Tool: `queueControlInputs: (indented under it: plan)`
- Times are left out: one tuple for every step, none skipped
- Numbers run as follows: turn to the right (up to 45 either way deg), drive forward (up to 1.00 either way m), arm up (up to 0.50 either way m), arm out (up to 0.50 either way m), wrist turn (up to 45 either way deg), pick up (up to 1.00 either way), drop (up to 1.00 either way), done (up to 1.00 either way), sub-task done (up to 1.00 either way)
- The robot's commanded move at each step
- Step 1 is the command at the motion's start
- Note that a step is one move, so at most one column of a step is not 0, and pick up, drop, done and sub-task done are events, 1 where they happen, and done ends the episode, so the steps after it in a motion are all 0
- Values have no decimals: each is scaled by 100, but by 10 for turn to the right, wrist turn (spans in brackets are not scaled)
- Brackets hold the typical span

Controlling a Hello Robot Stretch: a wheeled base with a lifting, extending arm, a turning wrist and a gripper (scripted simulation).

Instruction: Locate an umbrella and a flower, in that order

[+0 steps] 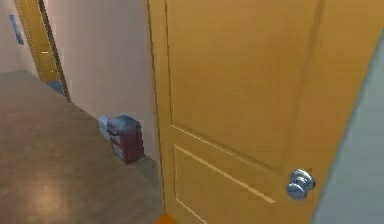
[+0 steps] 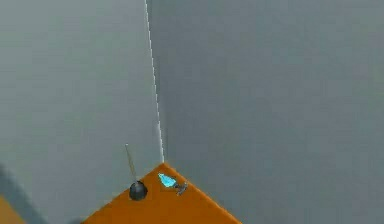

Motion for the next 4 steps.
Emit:
queueControlInputs:
  plan:
    - [-270,0,0,0,0,0,0,0,0]
    - [0,95,0,0,0,0,0,0,0]
    - [-180,0,0,0,0,0,0,0,0]
    - [0,100,0,0,0,0,0,0,0]
